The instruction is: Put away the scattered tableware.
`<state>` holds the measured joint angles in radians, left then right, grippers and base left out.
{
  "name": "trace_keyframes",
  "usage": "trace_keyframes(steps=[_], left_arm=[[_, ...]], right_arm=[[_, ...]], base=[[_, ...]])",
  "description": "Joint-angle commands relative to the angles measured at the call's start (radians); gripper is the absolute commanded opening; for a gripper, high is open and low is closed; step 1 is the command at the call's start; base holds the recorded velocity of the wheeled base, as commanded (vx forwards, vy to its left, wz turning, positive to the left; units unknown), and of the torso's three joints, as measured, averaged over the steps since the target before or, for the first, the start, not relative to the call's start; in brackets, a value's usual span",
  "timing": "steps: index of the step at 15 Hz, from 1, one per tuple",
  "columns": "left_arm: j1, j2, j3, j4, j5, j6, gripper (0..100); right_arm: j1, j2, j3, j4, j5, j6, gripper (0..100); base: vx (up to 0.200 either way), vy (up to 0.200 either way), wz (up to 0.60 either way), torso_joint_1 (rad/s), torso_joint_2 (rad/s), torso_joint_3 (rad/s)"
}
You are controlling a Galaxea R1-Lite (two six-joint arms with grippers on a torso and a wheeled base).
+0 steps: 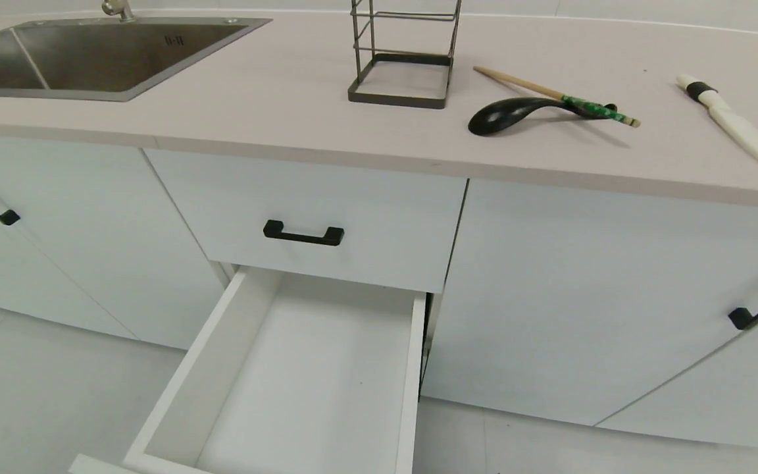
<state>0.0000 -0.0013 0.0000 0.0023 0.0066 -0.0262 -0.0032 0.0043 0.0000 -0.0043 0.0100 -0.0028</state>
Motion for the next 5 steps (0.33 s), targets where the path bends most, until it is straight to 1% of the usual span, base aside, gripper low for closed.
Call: trace_keyframes(steps=[1, 3, 5], left_arm=[[0.000, 0.001, 0.000, -0.001, 0.001, -0.003, 100], [0.000, 0.001, 0.000, -0.001, 0.001, -0.003, 100], [0.000, 0.001, 0.000, -0.001, 0.001, -0.003, 100]], right_arm=[[0.000, 0.002, 0.000, -0.002, 0.001, 0.000, 0], [0.002, 0.002, 0.000, -0.002, 0.001, 0.000, 0], [0.000, 0.002, 0.000, -0.002, 0.001, 0.000, 0]], base=[[0.000, 0.000, 0.00, 0.227, -0.71, -0.256], [0.000, 0.000, 0.00, 0.171, -0.66, -0.168], [0.000, 0.000, 0.00, 0.227, -0.52, -0.202]])
